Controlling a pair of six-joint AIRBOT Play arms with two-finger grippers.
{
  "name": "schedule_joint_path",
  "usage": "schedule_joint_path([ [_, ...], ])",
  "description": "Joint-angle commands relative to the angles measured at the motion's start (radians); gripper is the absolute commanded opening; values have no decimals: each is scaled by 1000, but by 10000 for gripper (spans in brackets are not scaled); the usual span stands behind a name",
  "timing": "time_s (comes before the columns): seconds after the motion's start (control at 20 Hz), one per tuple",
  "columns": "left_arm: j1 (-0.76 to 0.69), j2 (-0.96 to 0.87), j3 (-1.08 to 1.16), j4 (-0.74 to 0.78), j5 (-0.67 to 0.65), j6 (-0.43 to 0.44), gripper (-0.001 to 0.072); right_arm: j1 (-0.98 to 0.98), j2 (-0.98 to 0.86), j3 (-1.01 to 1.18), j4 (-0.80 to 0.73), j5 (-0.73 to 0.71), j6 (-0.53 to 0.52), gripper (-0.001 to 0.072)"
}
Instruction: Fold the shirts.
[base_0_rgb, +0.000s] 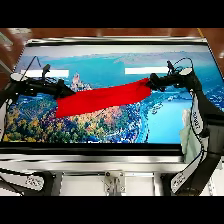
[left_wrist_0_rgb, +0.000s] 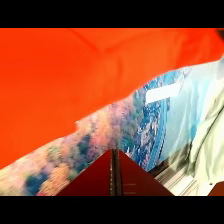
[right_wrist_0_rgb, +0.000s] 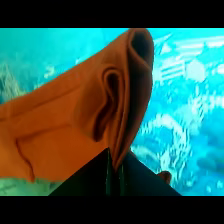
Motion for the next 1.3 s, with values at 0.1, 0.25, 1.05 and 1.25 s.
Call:
schedule_joint_path([
  [0.1,-264,-19,0,-1,235,-22,37,-6,159,0,-133,223,-6,57],
  [0.25,-393,-46,0,-1,391,-84,38,-6,264,0,-167,276,9,57],
  [1.05,-874,-220,4,-370,855,-178,38,-6,695,0,-172,474,139,57],
  [1.25,-839,-207,11,-394,853,-136,36,-5,698,-1,-185,491,169,57],
])
